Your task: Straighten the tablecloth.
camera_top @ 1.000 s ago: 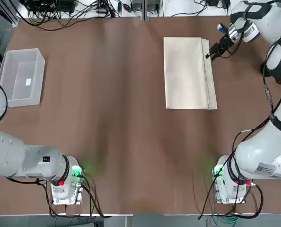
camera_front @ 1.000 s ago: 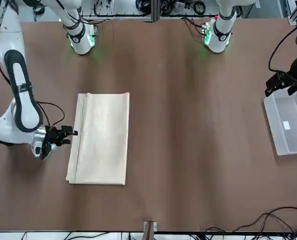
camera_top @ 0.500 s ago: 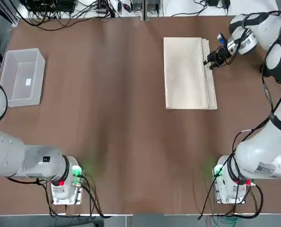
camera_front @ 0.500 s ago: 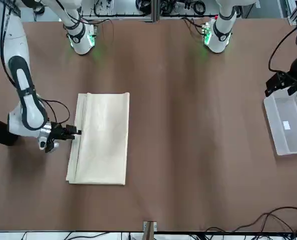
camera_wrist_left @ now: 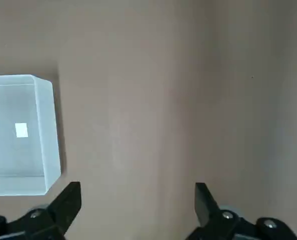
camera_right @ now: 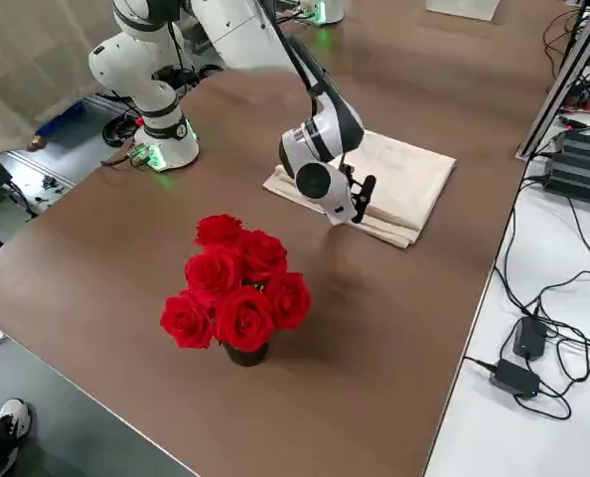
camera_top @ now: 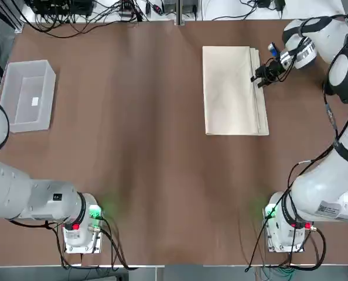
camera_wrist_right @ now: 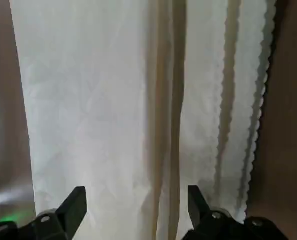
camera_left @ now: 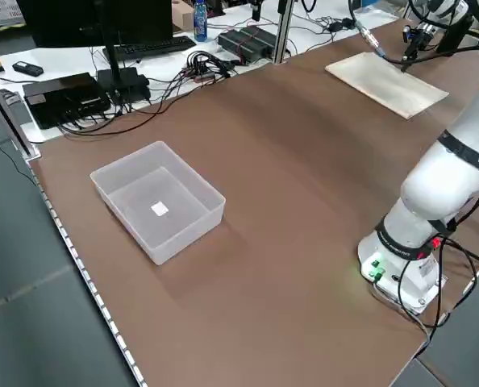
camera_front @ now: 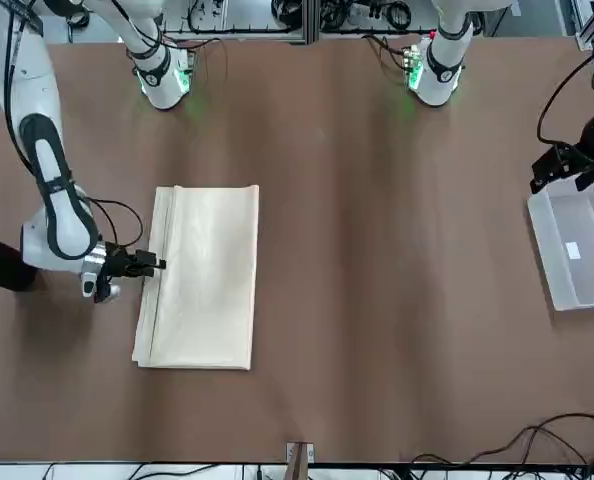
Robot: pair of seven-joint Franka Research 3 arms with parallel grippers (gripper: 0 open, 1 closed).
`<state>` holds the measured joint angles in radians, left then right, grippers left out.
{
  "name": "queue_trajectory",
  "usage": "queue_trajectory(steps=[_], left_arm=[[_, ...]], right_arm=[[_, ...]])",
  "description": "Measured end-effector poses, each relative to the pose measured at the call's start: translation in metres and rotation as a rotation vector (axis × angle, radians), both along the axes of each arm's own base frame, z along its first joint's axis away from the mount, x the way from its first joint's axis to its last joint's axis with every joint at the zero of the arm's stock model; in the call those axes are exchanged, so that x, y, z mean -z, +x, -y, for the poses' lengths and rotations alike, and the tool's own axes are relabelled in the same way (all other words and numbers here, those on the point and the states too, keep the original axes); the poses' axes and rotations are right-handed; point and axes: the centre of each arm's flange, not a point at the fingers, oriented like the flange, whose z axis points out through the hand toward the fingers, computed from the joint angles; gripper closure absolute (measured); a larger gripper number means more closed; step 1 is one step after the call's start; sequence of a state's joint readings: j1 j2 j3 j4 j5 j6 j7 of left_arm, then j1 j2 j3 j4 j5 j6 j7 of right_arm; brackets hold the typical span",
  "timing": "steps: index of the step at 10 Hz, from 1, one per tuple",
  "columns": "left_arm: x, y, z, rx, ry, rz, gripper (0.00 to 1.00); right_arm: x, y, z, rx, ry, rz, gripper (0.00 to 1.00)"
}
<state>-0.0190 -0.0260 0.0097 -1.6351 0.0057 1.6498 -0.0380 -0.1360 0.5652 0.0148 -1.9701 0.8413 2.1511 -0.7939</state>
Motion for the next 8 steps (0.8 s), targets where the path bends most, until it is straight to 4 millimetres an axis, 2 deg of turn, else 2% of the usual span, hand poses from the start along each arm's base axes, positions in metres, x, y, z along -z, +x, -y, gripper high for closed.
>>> queue_trajectory(steps=[3,5,8], left_arm=[[-0.003,0.000,-0.001,-0.002,0.000,0.006,0.00],[-0.003,0.001,-0.002,-0.003,0.000,0.007,0.00],[-0.003,0.001,-0.005,-0.009,0.000,0.006,0.00]], right_arm=[[0.003,-0.002,-0.008,0.023,0.025,-0.010,0.20],[0.006,-0.004,-0.017,0.025,0.035,-0.019,0.23],[0.011,-0.003,-0.016,0.034,0.036,-0.023,0.25]])
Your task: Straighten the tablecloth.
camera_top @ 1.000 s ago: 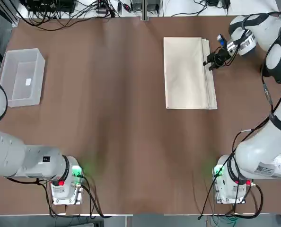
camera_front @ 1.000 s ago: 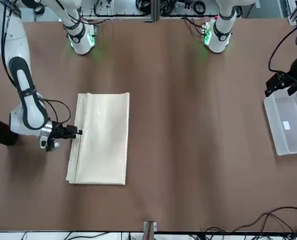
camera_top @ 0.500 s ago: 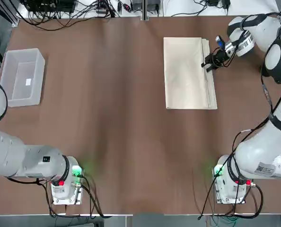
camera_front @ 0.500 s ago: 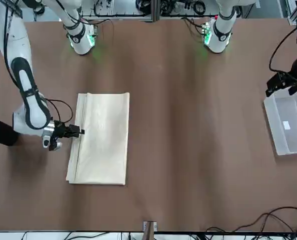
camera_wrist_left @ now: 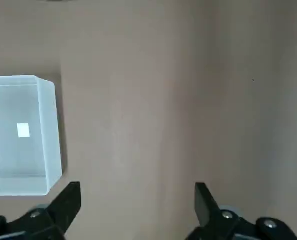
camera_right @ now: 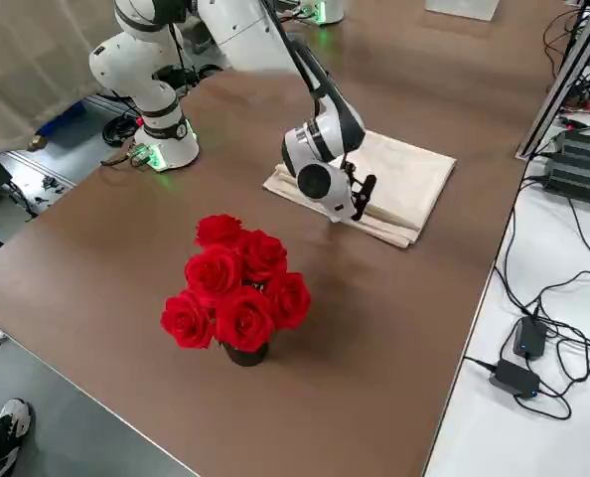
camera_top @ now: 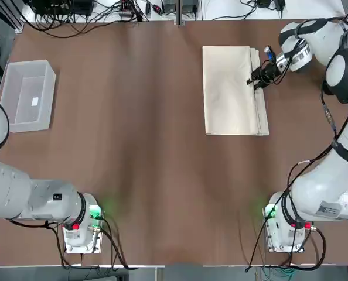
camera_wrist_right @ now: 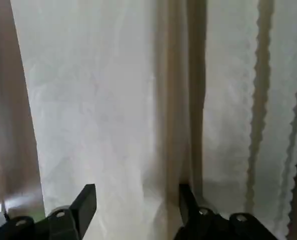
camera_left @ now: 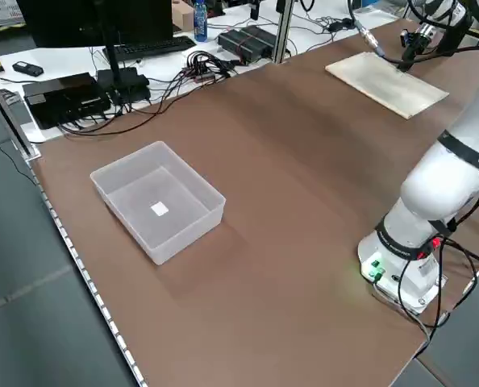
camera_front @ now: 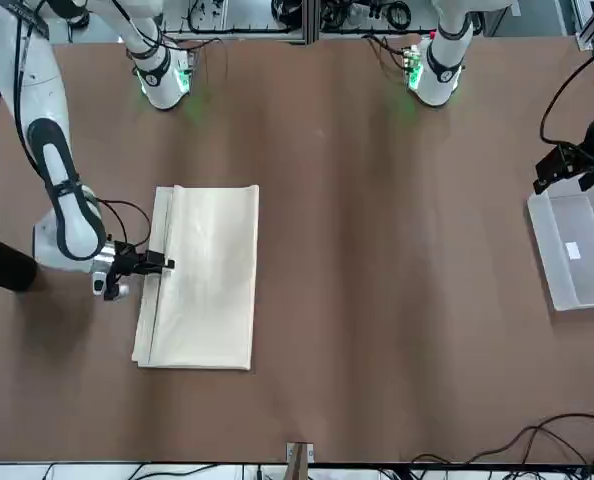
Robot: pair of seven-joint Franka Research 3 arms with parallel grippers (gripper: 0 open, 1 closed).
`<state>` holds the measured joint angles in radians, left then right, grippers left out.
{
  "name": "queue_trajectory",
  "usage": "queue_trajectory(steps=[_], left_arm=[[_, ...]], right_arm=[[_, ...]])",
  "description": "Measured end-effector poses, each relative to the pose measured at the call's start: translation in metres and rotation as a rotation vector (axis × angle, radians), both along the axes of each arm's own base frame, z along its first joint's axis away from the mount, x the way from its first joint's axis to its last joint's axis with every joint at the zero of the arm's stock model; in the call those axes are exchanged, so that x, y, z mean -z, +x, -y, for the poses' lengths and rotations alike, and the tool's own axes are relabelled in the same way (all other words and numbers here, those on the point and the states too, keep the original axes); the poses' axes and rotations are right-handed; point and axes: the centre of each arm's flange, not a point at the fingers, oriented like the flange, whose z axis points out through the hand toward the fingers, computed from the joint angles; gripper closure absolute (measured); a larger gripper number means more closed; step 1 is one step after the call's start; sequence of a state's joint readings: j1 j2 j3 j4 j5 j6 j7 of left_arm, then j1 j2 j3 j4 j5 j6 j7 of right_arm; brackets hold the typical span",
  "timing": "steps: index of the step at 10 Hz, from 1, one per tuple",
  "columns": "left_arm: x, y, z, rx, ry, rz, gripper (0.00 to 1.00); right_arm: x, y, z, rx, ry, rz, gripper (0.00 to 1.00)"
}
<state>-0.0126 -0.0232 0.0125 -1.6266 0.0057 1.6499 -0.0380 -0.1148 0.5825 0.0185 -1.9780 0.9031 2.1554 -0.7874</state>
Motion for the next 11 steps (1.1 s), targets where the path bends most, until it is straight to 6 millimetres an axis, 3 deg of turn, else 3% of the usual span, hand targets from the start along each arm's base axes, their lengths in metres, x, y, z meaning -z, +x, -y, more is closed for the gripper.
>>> queue_trajectory(steps=[11], left_arm=[[0.003,0.002,0.000,0.000,0.000,-0.005,0.00]], right_arm=[[-0.001,0.002,0.012,0.019,-0.005,0.006,0.26]])
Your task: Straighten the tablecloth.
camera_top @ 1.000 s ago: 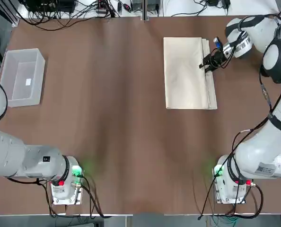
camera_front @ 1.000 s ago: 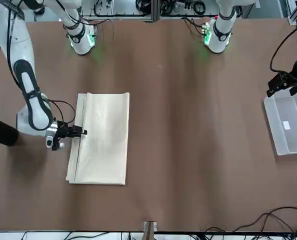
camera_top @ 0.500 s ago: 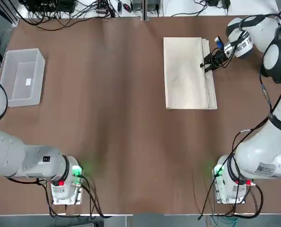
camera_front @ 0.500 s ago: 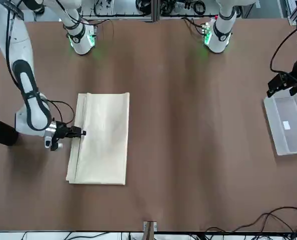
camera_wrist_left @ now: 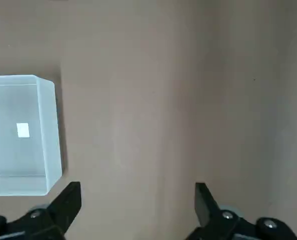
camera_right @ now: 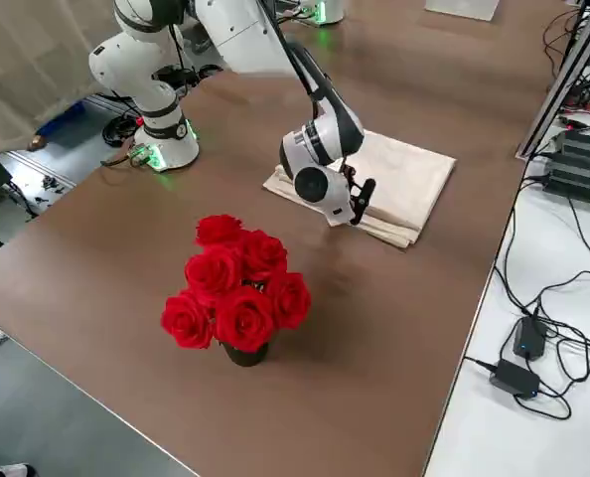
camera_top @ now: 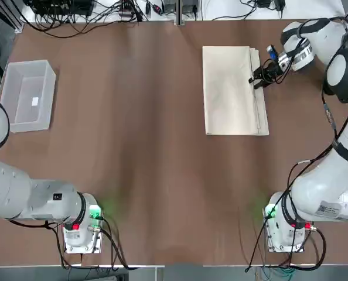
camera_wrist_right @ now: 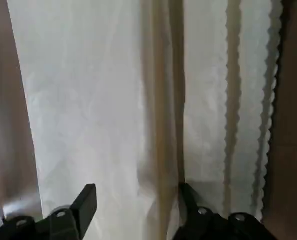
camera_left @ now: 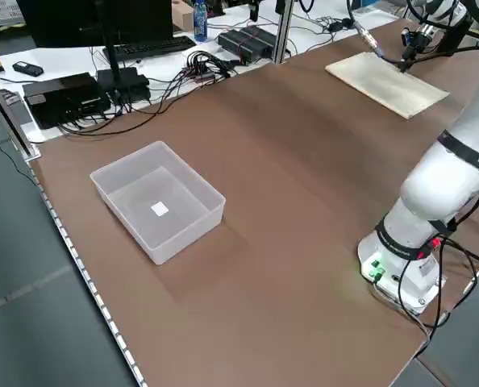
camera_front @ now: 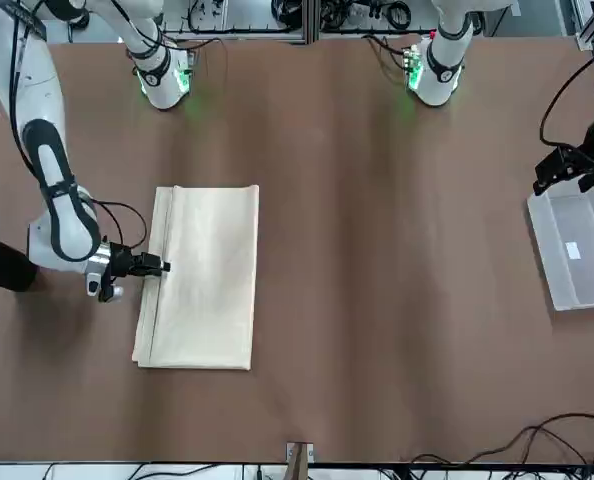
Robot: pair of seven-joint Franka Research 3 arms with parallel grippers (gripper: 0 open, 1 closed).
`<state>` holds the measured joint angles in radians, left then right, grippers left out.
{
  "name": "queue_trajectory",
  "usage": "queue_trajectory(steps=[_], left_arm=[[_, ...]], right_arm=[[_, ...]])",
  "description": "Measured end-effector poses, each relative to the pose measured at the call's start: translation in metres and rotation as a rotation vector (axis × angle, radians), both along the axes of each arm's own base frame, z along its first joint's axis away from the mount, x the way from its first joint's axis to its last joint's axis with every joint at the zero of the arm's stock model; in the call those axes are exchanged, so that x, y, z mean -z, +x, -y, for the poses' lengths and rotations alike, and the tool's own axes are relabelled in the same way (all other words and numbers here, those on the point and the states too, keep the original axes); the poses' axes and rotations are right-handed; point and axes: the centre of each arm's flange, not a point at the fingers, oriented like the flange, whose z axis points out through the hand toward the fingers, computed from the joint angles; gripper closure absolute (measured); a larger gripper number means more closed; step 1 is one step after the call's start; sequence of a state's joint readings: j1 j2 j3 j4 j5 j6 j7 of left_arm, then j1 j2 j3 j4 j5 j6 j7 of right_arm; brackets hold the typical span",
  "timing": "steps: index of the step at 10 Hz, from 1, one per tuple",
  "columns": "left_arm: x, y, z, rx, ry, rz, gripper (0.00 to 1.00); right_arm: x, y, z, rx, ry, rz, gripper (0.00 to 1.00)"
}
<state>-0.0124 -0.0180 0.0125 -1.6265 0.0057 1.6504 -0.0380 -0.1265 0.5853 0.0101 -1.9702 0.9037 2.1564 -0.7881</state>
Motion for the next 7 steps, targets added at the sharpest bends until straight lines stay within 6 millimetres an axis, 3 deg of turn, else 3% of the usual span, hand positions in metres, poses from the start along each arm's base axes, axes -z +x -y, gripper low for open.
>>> queue_trajectory(steps=[7], left_arm=[[0.0000,0.0001,0.0000,0.000,0.000,0.000,0.00]], right_arm=[[0.0032,0.0091,-0.0026,0.013,0.005,-0.011,0.28]])
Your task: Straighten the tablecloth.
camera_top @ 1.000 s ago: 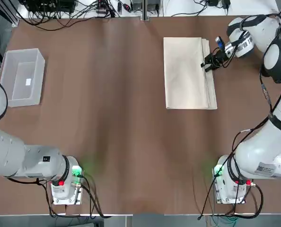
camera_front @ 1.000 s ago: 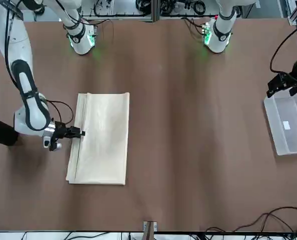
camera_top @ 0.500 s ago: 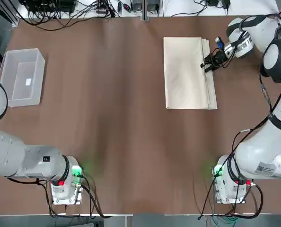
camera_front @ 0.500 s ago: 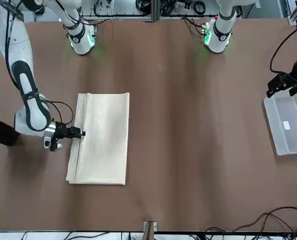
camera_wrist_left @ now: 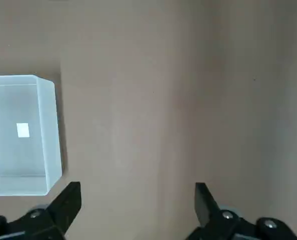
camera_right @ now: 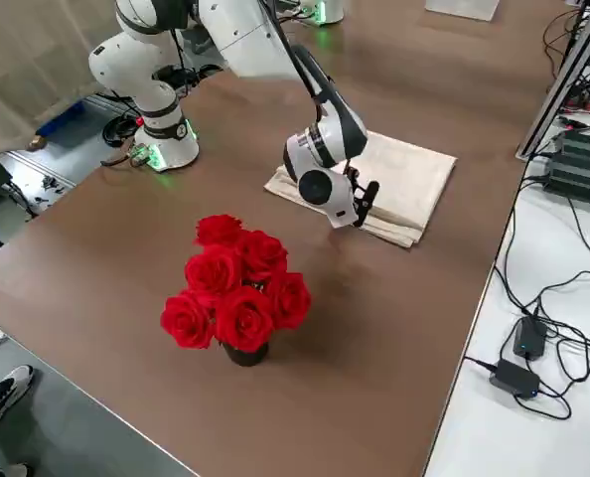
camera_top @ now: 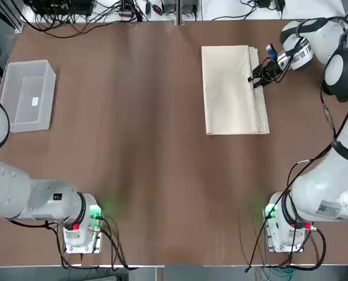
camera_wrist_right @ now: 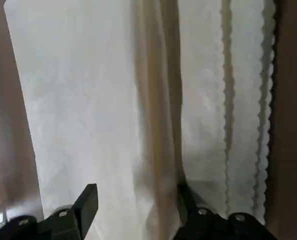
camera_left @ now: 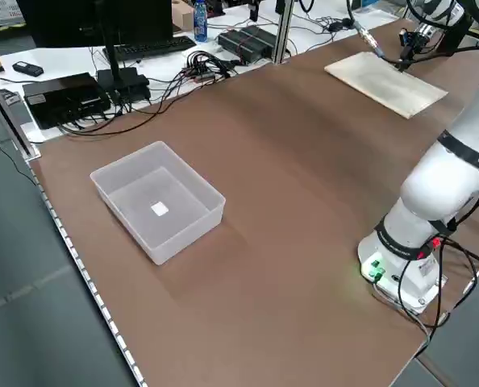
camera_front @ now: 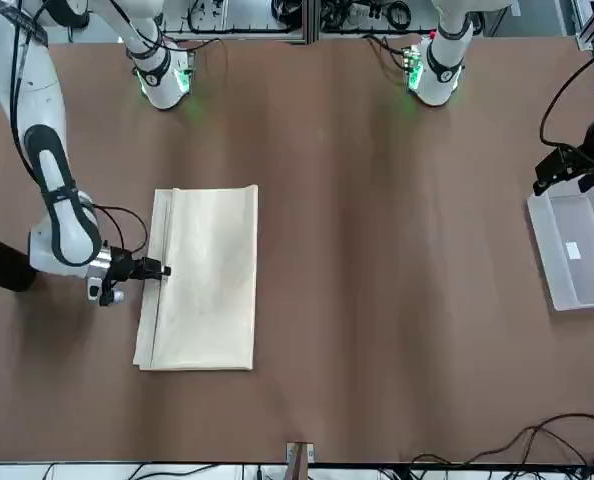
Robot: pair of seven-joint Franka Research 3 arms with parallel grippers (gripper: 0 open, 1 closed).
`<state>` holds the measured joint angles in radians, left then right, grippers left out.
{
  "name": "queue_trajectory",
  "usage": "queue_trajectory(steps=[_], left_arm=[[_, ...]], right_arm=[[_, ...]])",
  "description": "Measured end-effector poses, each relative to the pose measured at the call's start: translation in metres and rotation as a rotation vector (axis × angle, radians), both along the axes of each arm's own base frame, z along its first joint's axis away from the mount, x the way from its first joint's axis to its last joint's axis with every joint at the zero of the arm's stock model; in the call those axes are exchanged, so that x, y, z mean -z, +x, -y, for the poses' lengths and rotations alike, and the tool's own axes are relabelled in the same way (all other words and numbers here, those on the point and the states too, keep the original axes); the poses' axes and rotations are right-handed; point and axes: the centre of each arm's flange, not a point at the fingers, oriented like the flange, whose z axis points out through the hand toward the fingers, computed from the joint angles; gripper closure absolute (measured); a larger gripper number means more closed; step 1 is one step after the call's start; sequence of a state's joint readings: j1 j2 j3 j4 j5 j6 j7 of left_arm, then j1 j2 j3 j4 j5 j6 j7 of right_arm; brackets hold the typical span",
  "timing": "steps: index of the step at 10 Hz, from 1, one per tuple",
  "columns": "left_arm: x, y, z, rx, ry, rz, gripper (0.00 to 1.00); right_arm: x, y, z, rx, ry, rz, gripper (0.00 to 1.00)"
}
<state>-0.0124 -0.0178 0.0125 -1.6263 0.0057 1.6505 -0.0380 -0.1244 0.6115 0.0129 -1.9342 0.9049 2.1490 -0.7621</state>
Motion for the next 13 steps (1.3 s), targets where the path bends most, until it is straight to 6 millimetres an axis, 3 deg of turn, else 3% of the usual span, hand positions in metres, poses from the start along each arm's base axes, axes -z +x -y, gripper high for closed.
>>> queue_trajectory(steps=[1,4,6,7,9,13], left_arm=[[0.000,0.000,0.000,0.000,0.000,0.000,0.00],[0.000,0.000,0.000,0.000,0.000,0.000,0.00],[-0.001,0.000,0.000,0.000,0.000,0.003,0.00],[-0.002,0.000,0.000,0.000,0.000,0.005,0.00],[-0.002,0.000,0.000,0.000,0.000,0.007,0.00],[-0.003,0.000,0.000,0.000,0.000,0.008,0.00]], right_arm=[[0.001,-0.001,-0.001,-0.002,0.004,-0.005,0.30],[0.006,-0.004,-0.009,-0.019,0.020,-0.024,0.64],[0.008,-0.005,-0.019,-0.034,0.030,-0.037,0.78],[0.008,-0.006,-0.021,-0.041,0.040,-0.044,0.96],[0.004,-0.004,-0.023,-0.052,0.055,-0.046,0.97],[-0.031,0.002,-0.042,-0.095,0.098,-0.037,0.97]])
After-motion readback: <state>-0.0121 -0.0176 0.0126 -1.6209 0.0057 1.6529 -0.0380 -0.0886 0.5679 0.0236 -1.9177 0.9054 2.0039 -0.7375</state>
